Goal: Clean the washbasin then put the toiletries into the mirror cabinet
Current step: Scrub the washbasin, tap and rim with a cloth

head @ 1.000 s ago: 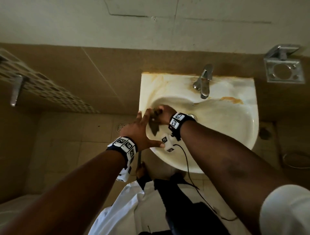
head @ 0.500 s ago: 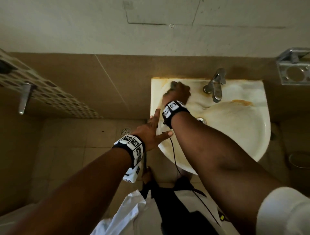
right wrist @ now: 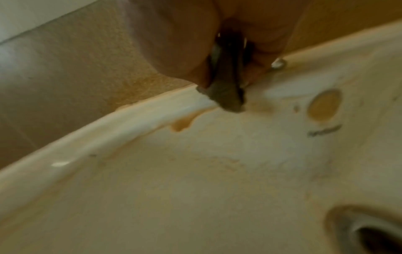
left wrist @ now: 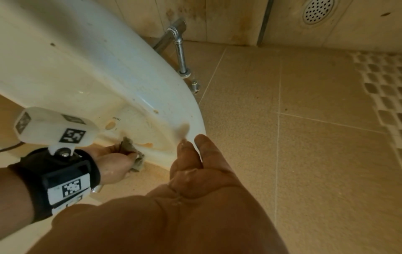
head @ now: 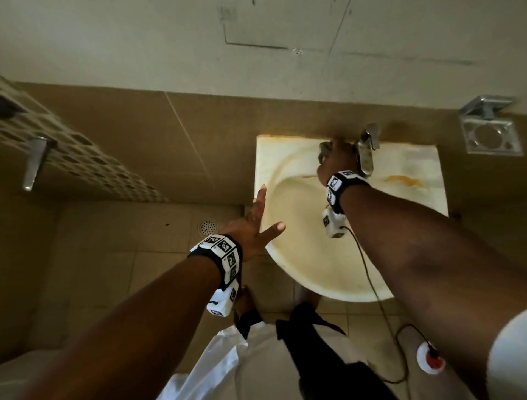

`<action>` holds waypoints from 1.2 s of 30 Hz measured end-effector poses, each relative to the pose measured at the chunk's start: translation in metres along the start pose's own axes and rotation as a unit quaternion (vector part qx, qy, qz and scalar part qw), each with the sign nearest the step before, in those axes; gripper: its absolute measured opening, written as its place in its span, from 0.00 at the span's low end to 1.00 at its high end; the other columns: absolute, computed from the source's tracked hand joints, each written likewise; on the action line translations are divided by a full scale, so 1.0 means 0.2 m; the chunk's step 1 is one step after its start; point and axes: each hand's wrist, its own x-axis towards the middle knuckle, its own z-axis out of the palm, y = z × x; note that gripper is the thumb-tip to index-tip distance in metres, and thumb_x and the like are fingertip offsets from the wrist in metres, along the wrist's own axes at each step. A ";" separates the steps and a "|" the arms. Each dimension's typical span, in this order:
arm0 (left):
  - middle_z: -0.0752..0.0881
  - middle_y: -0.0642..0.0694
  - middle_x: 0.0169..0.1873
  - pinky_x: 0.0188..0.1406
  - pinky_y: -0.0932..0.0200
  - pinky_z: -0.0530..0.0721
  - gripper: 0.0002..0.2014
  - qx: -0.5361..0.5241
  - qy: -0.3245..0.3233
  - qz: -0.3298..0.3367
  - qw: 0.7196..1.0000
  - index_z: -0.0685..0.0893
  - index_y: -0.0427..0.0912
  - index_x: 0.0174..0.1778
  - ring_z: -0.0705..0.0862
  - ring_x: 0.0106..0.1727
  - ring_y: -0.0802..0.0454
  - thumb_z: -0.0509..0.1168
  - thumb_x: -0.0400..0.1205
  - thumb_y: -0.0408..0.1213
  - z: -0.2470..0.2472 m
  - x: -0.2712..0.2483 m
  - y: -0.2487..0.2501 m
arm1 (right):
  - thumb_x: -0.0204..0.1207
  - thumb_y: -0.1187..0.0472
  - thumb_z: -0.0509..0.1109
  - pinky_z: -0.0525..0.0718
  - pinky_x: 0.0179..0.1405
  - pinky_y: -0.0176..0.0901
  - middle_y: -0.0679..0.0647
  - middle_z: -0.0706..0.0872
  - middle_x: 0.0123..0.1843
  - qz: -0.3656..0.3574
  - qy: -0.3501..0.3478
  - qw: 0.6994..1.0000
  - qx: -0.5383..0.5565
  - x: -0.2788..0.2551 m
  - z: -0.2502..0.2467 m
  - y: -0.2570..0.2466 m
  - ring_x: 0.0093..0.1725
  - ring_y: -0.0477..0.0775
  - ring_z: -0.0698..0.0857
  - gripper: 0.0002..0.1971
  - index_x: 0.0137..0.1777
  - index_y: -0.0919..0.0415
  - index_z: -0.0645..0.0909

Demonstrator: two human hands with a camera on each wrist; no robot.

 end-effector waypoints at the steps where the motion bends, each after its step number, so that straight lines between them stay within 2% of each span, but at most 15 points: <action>1: 0.57 0.42 0.89 0.77 0.35 0.75 0.47 -0.004 0.006 0.002 1.000 0.20 0.76 0.76 0.78 0.76 0.35 0.49 0.76 0.80 0.01 0.01 -0.01 | 0.67 0.64 0.72 0.79 0.67 0.52 0.52 0.84 0.62 0.006 0.020 1.000 -0.015 -0.02 0.02 -0.01 0.63 0.58 0.82 0.26 0.68 0.59 0.75; 4: 0.55 0.42 0.89 0.76 0.32 0.74 0.46 -0.035 0.016 0.015 0.999 0.21 0.81 0.74 0.76 0.77 0.31 0.48 0.73 0.84 0.02 0.02 -0.03 | 0.69 0.63 0.71 0.79 0.66 0.58 0.63 0.81 0.64 -0.014 0.025 1.000 0.004 -0.18 0.10 -0.18 0.63 0.68 0.81 0.25 0.68 0.64 0.76; 7: 0.60 0.36 0.87 0.78 0.32 0.72 0.42 -0.041 0.017 0.011 0.999 0.22 0.85 0.72 0.75 0.78 0.30 0.45 0.72 0.85 0.02 0.03 -0.05 | 0.72 0.63 0.69 0.82 0.59 0.53 0.61 0.82 0.59 -0.147 -0.037 0.986 0.071 -0.41 0.12 -0.38 0.59 0.66 0.82 0.15 0.59 0.60 0.80; 10: 0.54 0.38 0.89 0.82 0.32 0.67 0.41 -0.054 0.015 0.031 0.998 0.23 0.85 0.72 0.66 0.84 0.32 0.45 0.73 0.85 0.04 0.04 -0.06 | 0.75 0.62 0.67 0.81 0.55 0.50 0.60 0.82 0.59 -0.224 -0.098 0.967 0.072 -0.52 0.15 -0.33 0.56 0.63 0.83 0.14 0.61 0.57 0.78; 13: 0.43 0.48 0.90 0.85 0.33 0.62 0.43 -0.069 0.008 0.038 0.997 0.25 0.85 0.74 0.61 0.87 0.34 0.47 0.73 0.85 0.03 0.05 -0.06 | 0.75 0.60 0.69 0.79 0.63 0.49 0.62 0.84 0.64 -0.154 -0.068 0.985 0.043 -0.47 0.12 -0.13 0.62 0.66 0.83 0.22 0.70 0.60 0.78; 16: 0.41 0.49 0.90 0.85 0.33 0.62 0.44 -0.066 -0.005 0.026 0.997 0.24 0.85 0.73 0.63 0.86 0.35 0.47 0.72 0.85 0.02 0.06 -0.06 | 0.70 0.62 0.72 0.81 0.54 0.45 0.60 0.87 0.48 0.025 0.023 0.997 0.062 -0.39 0.07 0.08 0.52 0.63 0.85 0.09 0.50 0.61 0.80; 18: 0.42 0.48 0.90 0.85 0.33 0.62 0.44 -0.056 -0.014 0.019 0.998 0.23 0.85 0.73 0.64 0.86 0.36 0.46 0.70 0.87 0.01 0.06 -0.05 | 0.70 0.56 0.70 0.84 0.55 0.48 0.56 0.87 0.45 0.081 0.056 0.990 0.103 -0.38 0.07 0.09 0.48 0.62 0.85 0.11 0.49 0.60 0.77; 20: 0.46 0.44 0.90 0.84 0.35 0.63 0.45 -0.029 -0.016 0.013 0.999 0.23 0.84 0.73 0.65 0.86 0.36 0.43 0.68 0.88 0.01 0.05 -0.03 | 0.72 0.55 0.69 0.83 0.50 0.41 0.53 0.86 0.44 0.085 0.051 0.985 0.145 -0.41 0.10 -0.01 0.46 0.58 0.84 0.13 0.52 0.62 0.79; 21: 0.49 0.42 0.90 0.84 0.36 0.64 0.46 -0.013 -0.017 0.009 1.000 0.23 0.83 0.74 0.68 0.84 0.36 0.41 0.66 0.89 0.00 0.04 -0.01 | 0.74 0.57 0.70 0.80 0.45 0.35 0.52 0.85 0.43 0.067 0.012 0.982 0.176 -0.43 0.11 -0.10 0.44 0.55 0.83 0.10 0.52 0.62 0.81; 23: 0.55 0.36 0.88 0.80 0.38 0.71 0.49 0.014 -0.017 -0.001 1.000 0.23 0.79 0.76 0.76 0.78 0.33 0.37 0.63 0.90 -0.02 0.03 0.01 | 0.76 0.59 0.71 0.79 0.41 0.35 0.52 0.87 0.42 -0.050 -0.092 0.977 0.186 -0.51 0.09 -0.26 0.43 0.55 0.84 0.05 0.50 0.58 0.82; 26: 0.63 0.32 0.86 0.74 0.41 0.77 0.49 0.034 -0.012 -0.012 0.999 0.23 0.74 0.79 0.82 0.71 0.30 0.36 0.66 0.87 -0.03 0.01 0.04 | 0.81 0.57 0.68 0.82 0.56 0.44 0.58 0.88 0.56 -0.157 -0.234 0.956 0.078 -0.60 0.04 -0.31 0.53 0.59 0.85 0.10 0.60 0.55 0.82; 27: 0.63 0.32 0.86 0.74 0.42 0.77 0.46 0.039 -0.008 -0.015 0.999 0.23 0.74 0.80 0.82 0.70 0.30 0.37 0.71 0.84 -0.03 0.01 0.04 | 0.80 0.58 0.69 0.80 0.60 0.45 0.58 0.87 0.61 -0.170 -0.268 0.948 0.028 -0.63 0.05 -0.28 0.59 0.60 0.85 0.15 0.65 0.57 0.81; 30: 0.55 0.36 0.88 0.76 0.42 0.74 0.41 0.073 -0.010 -0.023 0.997 0.23 0.74 0.80 0.78 0.76 0.31 0.41 0.79 0.78 -0.02 -0.01 0.07 | 0.77 0.60 0.70 0.77 0.58 0.41 0.56 0.86 0.63 -0.197 -0.321 0.925 -0.047 -0.77 0.01 -0.16 0.63 0.64 0.84 0.17 0.65 0.57 0.80; 33: 0.47 0.39 0.90 0.80 0.41 0.71 0.46 0.158 -0.014 -0.027 0.987 0.26 0.67 0.84 0.70 0.83 0.33 0.48 0.80 0.77 -0.01 0.02 0.08 | 0.78 0.63 0.70 0.76 0.64 0.44 0.57 0.82 0.70 -0.147 -0.353 0.919 -0.091 -0.87 -0.03 -0.08 0.70 0.61 0.80 0.23 0.74 0.58 0.77; 36: 0.56 0.39 0.89 0.77 0.39 0.75 0.50 0.282 -0.003 -0.034 0.959 0.41 0.55 0.90 0.70 0.83 0.36 0.58 0.80 0.73 0.01 0.06 0.12 | 0.78 0.62 0.69 0.74 0.63 0.43 0.54 0.83 0.67 -0.145 -0.429 0.883 -0.123 -0.93 -0.10 0.01 0.68 0.60 0.80 0.16 0.66 0.55 0.82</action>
